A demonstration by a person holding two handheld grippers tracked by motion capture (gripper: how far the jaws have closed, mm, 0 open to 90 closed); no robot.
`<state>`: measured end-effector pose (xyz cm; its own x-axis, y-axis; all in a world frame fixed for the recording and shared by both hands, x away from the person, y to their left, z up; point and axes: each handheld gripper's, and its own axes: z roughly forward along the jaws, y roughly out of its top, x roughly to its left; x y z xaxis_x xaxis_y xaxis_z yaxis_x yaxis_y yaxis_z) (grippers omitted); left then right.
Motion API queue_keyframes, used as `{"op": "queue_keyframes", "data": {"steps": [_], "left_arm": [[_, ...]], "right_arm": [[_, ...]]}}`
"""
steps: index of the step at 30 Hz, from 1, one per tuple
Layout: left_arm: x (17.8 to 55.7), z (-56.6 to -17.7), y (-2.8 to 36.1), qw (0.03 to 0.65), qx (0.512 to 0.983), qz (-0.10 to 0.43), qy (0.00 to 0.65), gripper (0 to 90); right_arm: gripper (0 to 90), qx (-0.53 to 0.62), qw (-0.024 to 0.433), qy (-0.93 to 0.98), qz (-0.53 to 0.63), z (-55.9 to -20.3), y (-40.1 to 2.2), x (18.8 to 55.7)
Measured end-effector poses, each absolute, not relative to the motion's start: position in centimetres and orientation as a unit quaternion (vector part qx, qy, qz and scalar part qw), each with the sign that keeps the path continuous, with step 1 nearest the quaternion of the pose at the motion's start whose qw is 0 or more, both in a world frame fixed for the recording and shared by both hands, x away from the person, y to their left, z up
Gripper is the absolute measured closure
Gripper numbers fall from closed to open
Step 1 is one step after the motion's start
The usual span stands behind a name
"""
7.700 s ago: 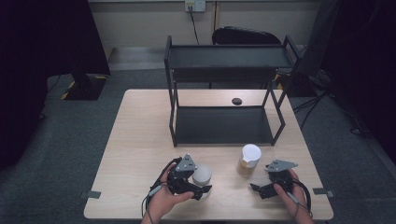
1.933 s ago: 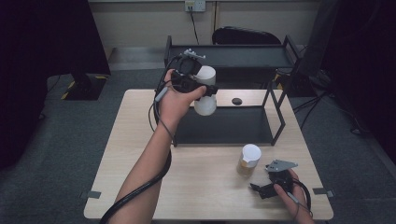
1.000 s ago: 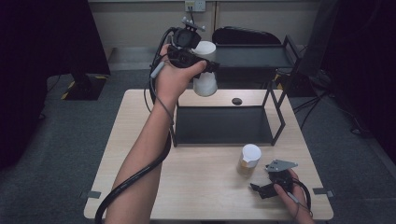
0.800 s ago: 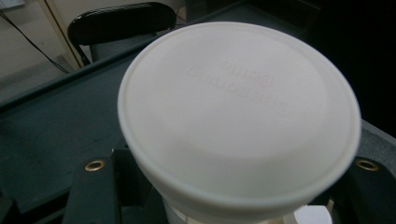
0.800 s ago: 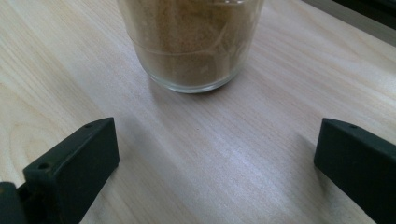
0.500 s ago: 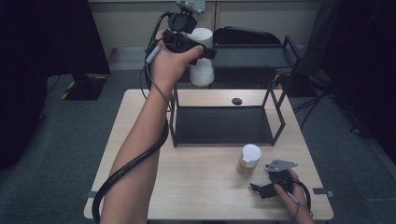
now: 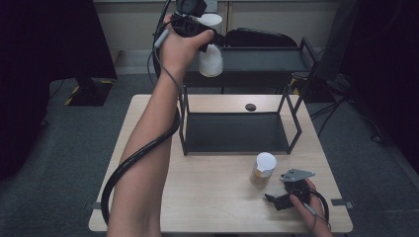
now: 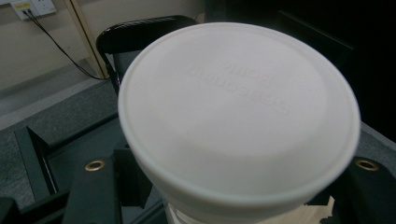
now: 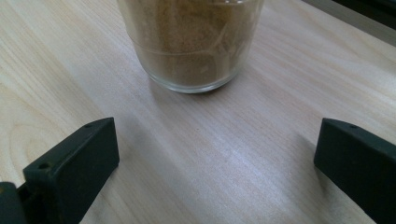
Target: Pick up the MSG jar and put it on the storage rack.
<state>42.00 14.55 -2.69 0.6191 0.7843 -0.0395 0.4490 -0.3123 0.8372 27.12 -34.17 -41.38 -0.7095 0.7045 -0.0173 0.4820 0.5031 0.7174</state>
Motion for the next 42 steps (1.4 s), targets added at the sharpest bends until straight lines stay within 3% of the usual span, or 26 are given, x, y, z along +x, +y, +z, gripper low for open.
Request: {"op": "queue_keyframes", "data": {"steps": [23, 42], "left_arm": [[47.4, -3.8, 13.0, 0.424, 0.77, 0.193, 0.435, 35.3], [47.3, -4.7, 11.1, 0.401, 0.777, 0.224, 0.43, 35.1]], "right_arm": [[0.0, 0.348, 0.156, 0.853, 0.357, -41.4, -34.2, 27.1], [0.0, 0.348, 0.156, 0.853, 0.357, -41.4, -34.2, 27.1]]}}
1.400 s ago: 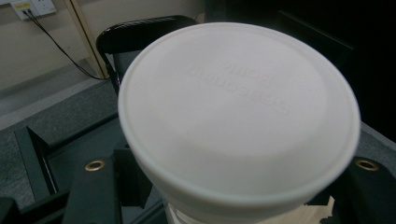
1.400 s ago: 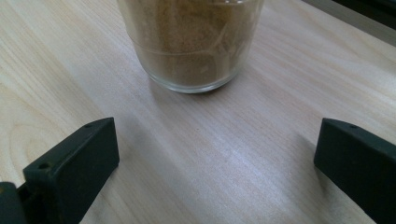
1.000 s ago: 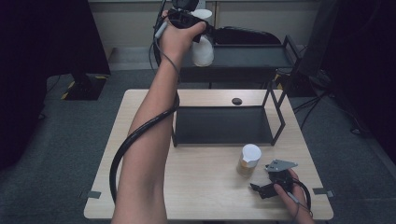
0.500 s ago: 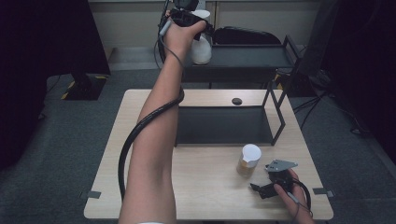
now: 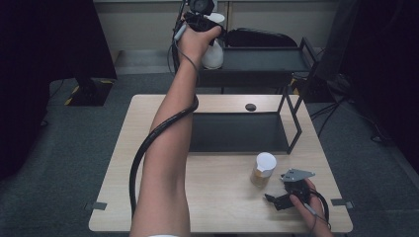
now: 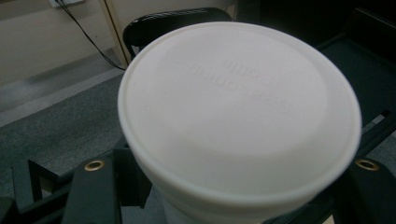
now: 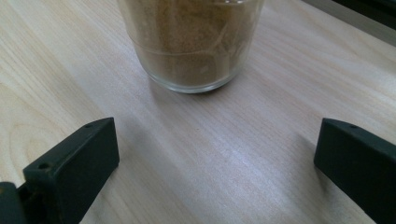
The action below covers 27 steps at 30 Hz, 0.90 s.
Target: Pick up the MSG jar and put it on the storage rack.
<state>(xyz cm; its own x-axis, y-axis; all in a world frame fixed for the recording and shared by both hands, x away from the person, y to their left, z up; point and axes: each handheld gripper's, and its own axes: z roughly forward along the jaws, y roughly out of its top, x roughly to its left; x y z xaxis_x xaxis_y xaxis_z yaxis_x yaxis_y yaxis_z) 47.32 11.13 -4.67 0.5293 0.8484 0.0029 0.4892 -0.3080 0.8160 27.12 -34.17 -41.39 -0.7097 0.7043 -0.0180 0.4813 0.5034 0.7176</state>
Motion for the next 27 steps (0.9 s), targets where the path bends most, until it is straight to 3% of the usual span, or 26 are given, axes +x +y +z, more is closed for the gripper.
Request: {"op": "queue_keyframes", "data": {"steps": [10, 15, 27], "left_arm": [[46.9, -5.1, 11.2, 0.405, 0.77, 0.223, 0.439, 33.8], [46.5, -5.3, 11.1, 0.409, 0.76, 0.228, 0.451, 16.0], [44.2, -6.3, 12.6, 0.449, 0.746, 0.215, 0.443, 0.0]], "right_arm": [[0.0, 0.348, 0.156, 0.853, 0.357, -41.4, -34.2, 27.1], [0.0, 0.348, 0.156, 0.853, 0.357, -41.4, -34.2, 27.1], [0.0, 0.348, 0.156, 0.853, 0.357, -41.4, -34.2, 27.1]]}}
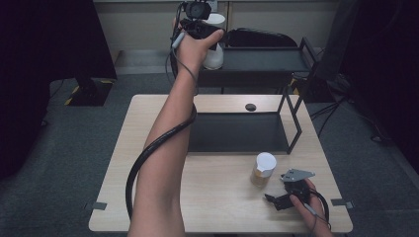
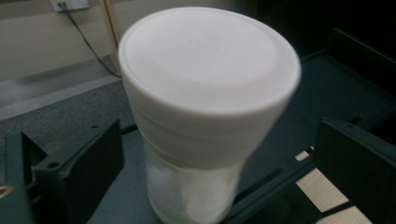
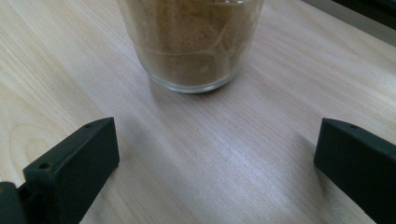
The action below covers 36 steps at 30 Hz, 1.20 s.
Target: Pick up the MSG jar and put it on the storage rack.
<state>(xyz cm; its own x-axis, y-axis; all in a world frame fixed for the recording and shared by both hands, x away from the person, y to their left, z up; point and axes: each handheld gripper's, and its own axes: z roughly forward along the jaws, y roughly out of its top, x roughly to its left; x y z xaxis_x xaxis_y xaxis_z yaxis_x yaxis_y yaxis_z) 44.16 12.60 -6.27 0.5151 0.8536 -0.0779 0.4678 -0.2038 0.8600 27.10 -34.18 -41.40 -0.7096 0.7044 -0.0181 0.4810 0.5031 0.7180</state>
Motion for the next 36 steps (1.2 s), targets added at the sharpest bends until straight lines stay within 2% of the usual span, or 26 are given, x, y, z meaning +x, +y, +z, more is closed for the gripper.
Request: {"op": "queue_keyframes", "data": {"steps": [17, 36], "left_arm": [[40.8, -9.7, 14.9, 0.478, 0.736, 0.213, 0.429, 1.6], [38.6, -14.1, 16.4, 0.519, 0.738, 0.186, 0.389, 1.6]], "right_arm": [[0.0, 0.348, 0.156, 0.853, 0.357, -41.4, -34.2, 27.1], [0.0, 0.347, 0.156, 0.853, 0.357, -41.4, -34.2, 27.1]]}}
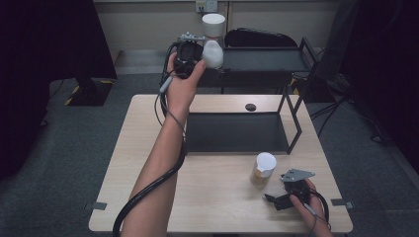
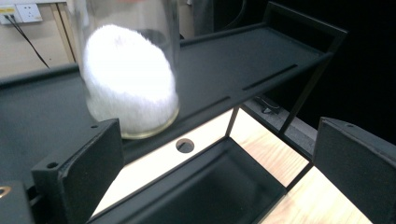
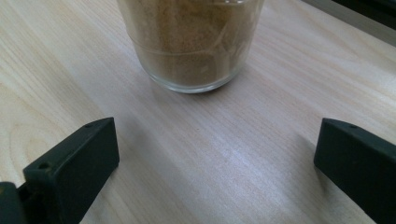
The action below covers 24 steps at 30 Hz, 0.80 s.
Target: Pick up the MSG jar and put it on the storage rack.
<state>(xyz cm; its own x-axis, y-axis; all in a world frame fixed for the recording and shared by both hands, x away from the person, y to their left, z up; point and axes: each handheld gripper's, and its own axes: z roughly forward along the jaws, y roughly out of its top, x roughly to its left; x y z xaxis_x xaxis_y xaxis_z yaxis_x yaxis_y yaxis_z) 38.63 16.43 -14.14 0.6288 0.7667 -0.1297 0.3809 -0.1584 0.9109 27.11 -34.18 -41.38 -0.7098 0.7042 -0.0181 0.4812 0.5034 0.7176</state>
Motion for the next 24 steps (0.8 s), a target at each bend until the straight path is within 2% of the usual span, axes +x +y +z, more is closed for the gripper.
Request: {"op": "queue_keyframes", "data": {"steps": [11, 24], "left_arm": [[37.2, -15.7, 16.3, 0.532, 0.741, 0.192, 0.362, 1.5], [36.3, -18.6, 16.2, 0.548, 0.745, 0.173, 0.34, 1.5]], "right_arm": [[0.0, 0.348, 0.156, 0.853, 0.357, -41.4, -34.2, 27.1], [0.0, 0.348, 0.156, 0.853, 0.357, -41.4, -34.2, 27.1]]}}
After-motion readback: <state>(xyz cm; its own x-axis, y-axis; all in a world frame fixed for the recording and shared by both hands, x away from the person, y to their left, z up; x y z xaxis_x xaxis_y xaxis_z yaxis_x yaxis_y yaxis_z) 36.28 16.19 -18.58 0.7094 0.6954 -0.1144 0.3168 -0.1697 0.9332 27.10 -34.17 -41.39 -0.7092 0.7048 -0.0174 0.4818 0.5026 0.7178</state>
